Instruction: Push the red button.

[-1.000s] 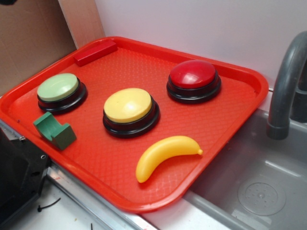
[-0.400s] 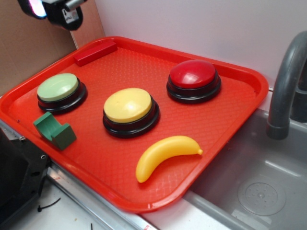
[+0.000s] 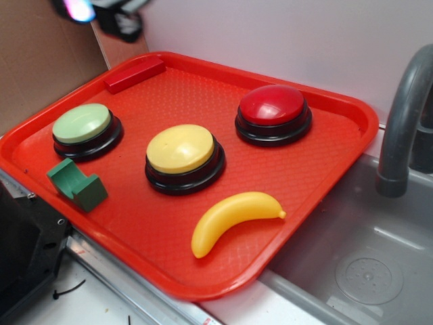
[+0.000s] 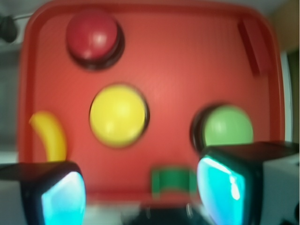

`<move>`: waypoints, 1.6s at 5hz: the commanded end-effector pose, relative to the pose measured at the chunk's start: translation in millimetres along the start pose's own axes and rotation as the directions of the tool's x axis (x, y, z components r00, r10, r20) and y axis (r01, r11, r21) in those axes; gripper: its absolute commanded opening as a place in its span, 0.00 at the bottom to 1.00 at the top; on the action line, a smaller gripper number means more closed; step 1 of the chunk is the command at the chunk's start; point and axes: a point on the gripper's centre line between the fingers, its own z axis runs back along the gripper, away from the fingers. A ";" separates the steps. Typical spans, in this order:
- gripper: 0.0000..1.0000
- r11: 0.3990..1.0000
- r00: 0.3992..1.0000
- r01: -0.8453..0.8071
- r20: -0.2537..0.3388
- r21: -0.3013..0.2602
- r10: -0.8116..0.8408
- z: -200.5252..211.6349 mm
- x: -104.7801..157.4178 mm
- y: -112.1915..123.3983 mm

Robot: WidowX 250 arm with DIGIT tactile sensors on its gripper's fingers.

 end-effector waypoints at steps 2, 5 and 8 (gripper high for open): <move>1.00 0.997 0.986 0.075 0.150 0.010 -0.076 -42.9 86.8 -10.5; 1.00 0.974 0.966 0.224 0.123 0.047 -0.228 -85.4 114.2 -21.4; 1.00 0.970 0.965 0.237 0.101 0.058 -0.242 -84.5 106.6 -24.4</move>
